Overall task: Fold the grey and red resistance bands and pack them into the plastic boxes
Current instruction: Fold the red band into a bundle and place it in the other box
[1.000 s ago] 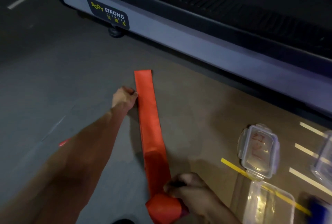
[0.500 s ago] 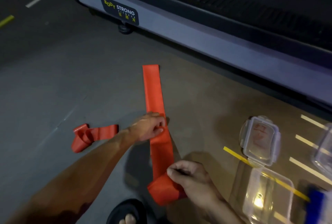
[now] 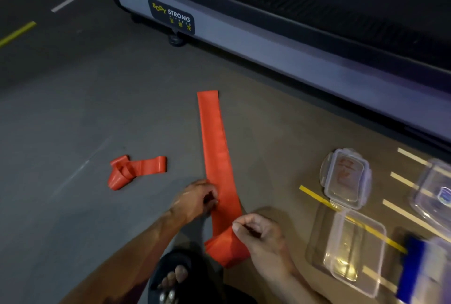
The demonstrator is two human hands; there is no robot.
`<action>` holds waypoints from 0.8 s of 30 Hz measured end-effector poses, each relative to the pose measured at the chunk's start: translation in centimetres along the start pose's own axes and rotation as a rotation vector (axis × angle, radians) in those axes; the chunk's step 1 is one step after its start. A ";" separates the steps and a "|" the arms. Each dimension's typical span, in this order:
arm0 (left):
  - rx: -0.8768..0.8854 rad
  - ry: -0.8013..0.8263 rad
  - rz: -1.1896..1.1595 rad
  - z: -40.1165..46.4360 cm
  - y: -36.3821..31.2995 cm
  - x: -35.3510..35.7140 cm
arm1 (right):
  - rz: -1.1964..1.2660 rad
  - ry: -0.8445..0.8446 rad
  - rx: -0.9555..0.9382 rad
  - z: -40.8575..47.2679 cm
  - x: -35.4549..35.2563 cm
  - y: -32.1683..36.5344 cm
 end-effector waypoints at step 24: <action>-0.955 0.357 -0.826 -4.2 -6.6 3.1 | -0.051 -0.040 -0.175 2.7 -0.4 7.2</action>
Point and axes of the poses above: each hand's wrist, its own z-axis towards the middle knuckle, its own x-axis out of the palm, y = z × x, the point moved 1 cm from there along z, towards the middle knuckle, and after that the axes turned 2 degrees about z, right-handed, at the moved point
